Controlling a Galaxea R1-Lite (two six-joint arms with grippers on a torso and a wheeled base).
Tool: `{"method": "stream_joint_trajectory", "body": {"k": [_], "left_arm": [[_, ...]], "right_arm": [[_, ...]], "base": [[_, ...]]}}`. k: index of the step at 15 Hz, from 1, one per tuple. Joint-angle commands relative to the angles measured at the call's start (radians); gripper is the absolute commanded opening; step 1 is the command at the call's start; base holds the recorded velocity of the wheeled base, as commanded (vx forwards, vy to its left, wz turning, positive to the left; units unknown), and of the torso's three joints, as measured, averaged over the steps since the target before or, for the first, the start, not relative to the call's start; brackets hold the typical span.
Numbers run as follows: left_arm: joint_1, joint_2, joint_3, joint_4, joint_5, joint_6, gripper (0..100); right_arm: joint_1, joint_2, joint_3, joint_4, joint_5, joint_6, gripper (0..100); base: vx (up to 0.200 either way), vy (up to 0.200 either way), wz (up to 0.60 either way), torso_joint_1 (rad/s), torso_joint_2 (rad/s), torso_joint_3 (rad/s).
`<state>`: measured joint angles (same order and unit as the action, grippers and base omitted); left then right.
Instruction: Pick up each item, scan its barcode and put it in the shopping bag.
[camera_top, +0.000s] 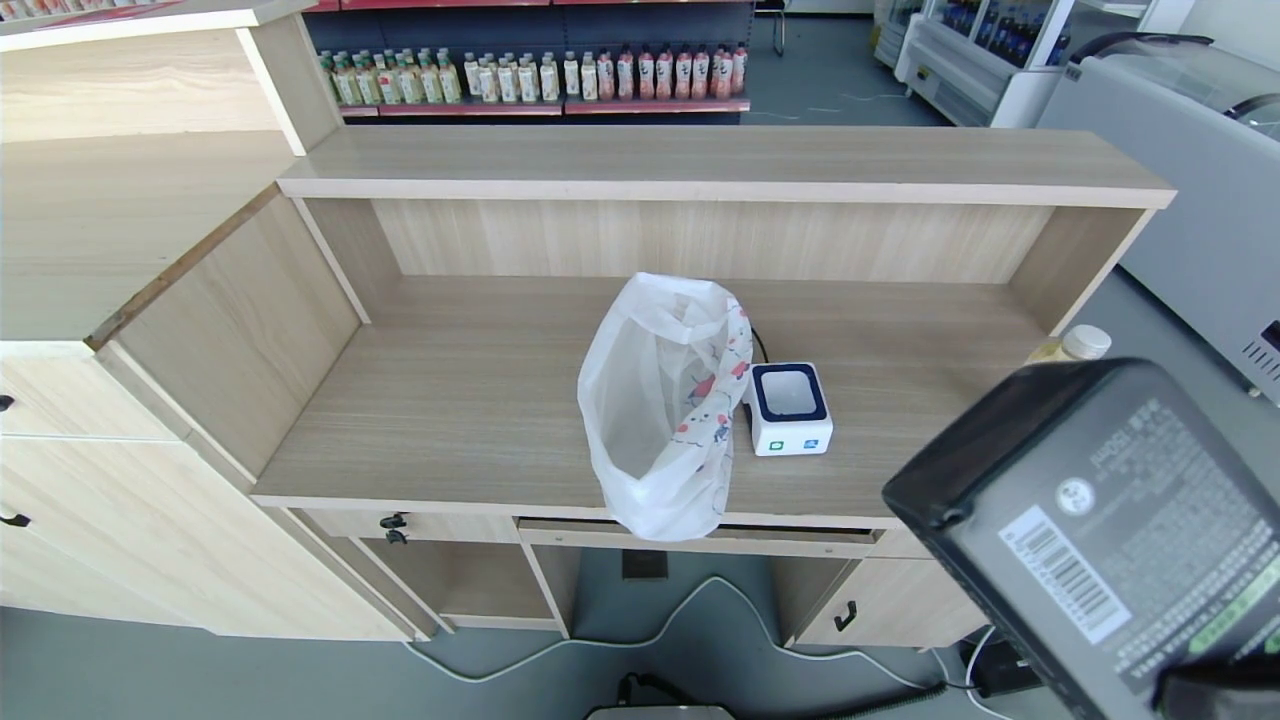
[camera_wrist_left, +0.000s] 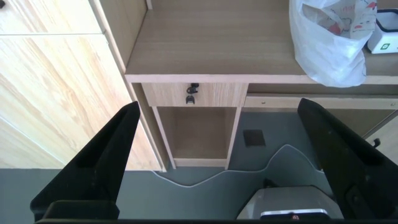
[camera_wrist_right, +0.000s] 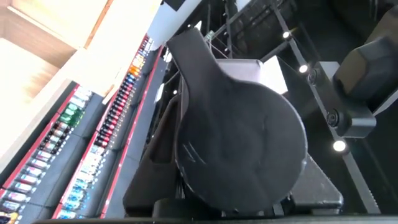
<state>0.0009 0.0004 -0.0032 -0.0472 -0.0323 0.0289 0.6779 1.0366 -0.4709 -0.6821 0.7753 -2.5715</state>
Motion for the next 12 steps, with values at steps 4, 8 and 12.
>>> {"method": "stream_joint_trajectory", "body": {"k": [4, 8, 12], "left_arm": [[0.001, 0.0, 0.0, 0.0, 0.0, 0.0, 100], [0.001, 0.0, 0.0, 0.0, 0.0, 0.0, 100], [0.001, 0.0, 0.0, 0.0, 0.0, 0.0, 100]], "right_arm": [[-0.146, 0.069, -0.068, 0.021, -0.192, 0.358, 0], [-0.554, 0.077, -0.157, 0.081, -0.435, 0.979, 0], [-0.744, 0.071, -0.166, 0.392, -0.421, 1.409, 0]], "base": [[0.0, 0.0, 0.0, 0.0, 0.0, 0.0], [0.0, 0.0, 0.0, 0.0, 0.0, 0.0], [0.0, 0.0, 0.0, 0.0, 0.0, 0.0]]}}
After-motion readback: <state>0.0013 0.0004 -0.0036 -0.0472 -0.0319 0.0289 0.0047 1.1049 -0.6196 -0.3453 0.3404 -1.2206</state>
